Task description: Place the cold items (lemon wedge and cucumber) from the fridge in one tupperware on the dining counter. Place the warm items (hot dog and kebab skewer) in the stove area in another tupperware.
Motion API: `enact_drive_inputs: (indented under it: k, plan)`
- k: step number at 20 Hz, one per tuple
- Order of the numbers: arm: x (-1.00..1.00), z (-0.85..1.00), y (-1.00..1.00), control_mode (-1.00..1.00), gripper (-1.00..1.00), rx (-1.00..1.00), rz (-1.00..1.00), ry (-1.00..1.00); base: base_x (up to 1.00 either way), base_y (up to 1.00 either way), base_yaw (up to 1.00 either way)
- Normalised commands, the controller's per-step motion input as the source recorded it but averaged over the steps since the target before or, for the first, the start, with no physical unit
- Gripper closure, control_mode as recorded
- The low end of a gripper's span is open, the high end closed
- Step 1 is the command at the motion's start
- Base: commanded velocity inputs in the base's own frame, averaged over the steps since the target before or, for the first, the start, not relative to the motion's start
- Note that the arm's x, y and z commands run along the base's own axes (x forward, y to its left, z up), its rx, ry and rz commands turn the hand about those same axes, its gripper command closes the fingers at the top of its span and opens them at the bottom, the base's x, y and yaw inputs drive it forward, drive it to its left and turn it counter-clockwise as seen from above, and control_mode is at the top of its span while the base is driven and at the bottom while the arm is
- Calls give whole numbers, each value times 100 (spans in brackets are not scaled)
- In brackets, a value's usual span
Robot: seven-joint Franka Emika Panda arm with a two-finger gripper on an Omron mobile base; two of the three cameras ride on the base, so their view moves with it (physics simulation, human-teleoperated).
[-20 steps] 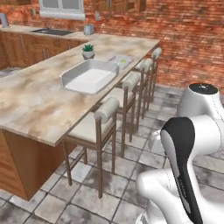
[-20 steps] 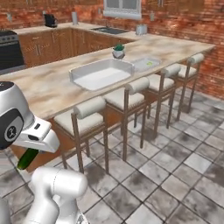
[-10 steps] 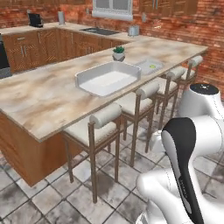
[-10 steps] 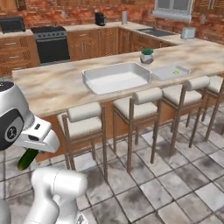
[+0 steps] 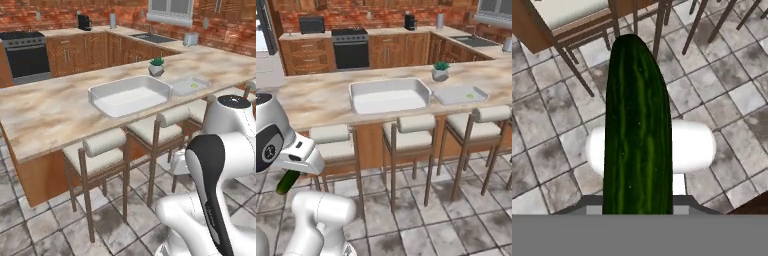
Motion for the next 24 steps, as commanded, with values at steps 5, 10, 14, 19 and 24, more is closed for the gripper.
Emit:
enact_drive_inputs:
  k: [5, 10, 14, 19, 24]
  plan:
    - [0, 0, 0, 100, 100, 0, 0, 0, 33, -100, 44]
    - [0, 0, 0, 100, 100, 0, 0, 0, 36, -100, 43]
    - [0, 0, 0, 100, 100, 0, 0, 0, 31, -100, 43]
    - [0, 0, 0, 100, 100, 0, 0, 0, 25, -71, 30]
    - [0, 0, 0, 100, 100, 0, 0, 0, 51, -4, 7]
